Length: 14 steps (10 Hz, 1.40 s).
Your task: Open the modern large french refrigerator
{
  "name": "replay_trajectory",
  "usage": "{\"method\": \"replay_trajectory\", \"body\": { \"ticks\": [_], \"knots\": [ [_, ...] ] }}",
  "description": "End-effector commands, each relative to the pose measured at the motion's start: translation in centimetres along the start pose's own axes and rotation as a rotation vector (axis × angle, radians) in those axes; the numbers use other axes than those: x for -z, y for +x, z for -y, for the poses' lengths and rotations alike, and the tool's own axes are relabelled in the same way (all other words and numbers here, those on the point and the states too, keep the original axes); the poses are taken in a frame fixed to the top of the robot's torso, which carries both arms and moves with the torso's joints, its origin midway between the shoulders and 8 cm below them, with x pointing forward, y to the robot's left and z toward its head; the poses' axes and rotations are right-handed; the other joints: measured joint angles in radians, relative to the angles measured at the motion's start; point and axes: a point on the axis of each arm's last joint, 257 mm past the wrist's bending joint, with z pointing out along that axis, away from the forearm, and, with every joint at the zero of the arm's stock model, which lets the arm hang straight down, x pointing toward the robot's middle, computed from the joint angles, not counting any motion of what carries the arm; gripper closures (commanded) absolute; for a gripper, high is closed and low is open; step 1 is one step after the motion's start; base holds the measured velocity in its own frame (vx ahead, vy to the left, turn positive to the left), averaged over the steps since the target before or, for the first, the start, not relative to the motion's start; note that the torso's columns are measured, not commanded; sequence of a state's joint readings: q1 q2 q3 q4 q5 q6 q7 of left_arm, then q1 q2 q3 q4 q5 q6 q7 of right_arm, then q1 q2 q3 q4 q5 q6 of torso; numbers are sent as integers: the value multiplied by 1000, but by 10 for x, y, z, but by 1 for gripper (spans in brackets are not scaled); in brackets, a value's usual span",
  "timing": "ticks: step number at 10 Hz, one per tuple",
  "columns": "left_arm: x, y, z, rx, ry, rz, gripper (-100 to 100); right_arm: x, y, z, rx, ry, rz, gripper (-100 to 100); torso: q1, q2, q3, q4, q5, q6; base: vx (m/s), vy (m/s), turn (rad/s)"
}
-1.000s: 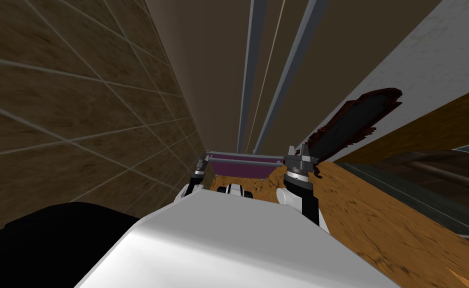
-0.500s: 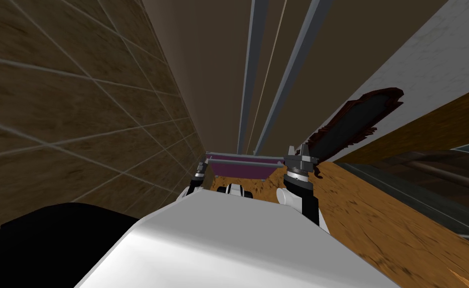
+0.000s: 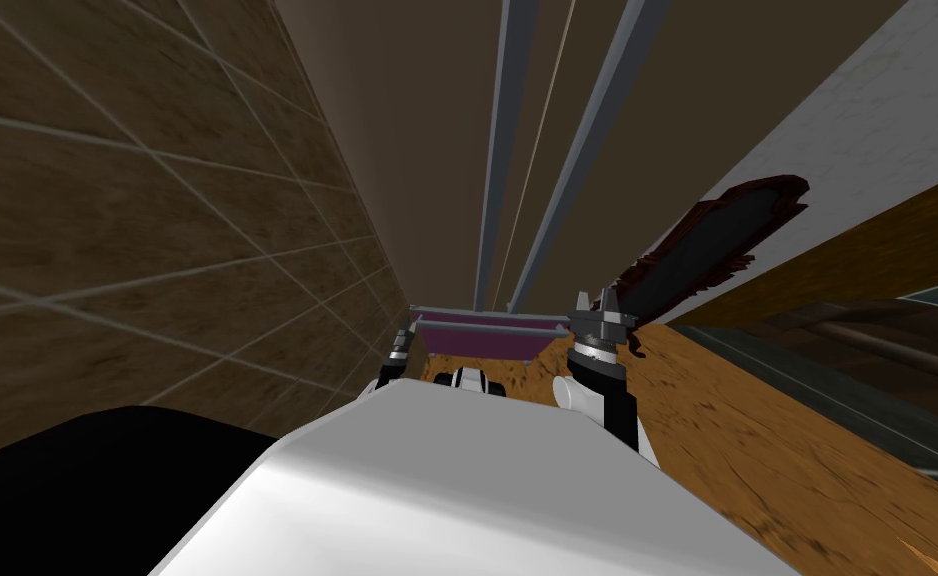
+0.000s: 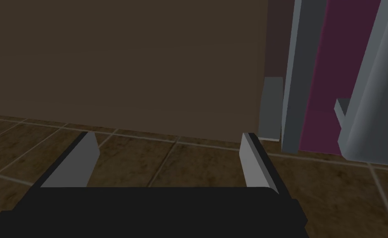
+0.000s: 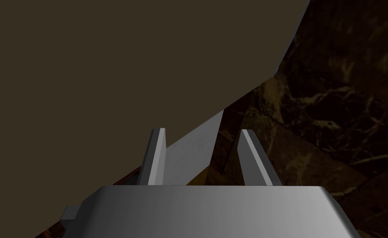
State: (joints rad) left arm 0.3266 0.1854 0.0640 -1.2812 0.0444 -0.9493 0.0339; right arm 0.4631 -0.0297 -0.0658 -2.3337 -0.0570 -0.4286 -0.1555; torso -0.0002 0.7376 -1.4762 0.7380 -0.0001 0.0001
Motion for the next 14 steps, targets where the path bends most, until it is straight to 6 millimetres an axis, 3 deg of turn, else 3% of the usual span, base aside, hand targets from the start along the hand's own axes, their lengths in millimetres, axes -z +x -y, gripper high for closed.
{"method": "replay_trajectory", "body": {
  "ticks": [1,14],
  "knots": [
    [9,-1,-13,-1,-28,3,-100,0,0,0,0,0,0,0,0,1,0,0,0,0,14,-4,6],
    [67,15,-76,10,-154,4,-100,0,0,0,0,0,0,0,0,0,0,0,0,0,41,-12,-11]
  ]
}}
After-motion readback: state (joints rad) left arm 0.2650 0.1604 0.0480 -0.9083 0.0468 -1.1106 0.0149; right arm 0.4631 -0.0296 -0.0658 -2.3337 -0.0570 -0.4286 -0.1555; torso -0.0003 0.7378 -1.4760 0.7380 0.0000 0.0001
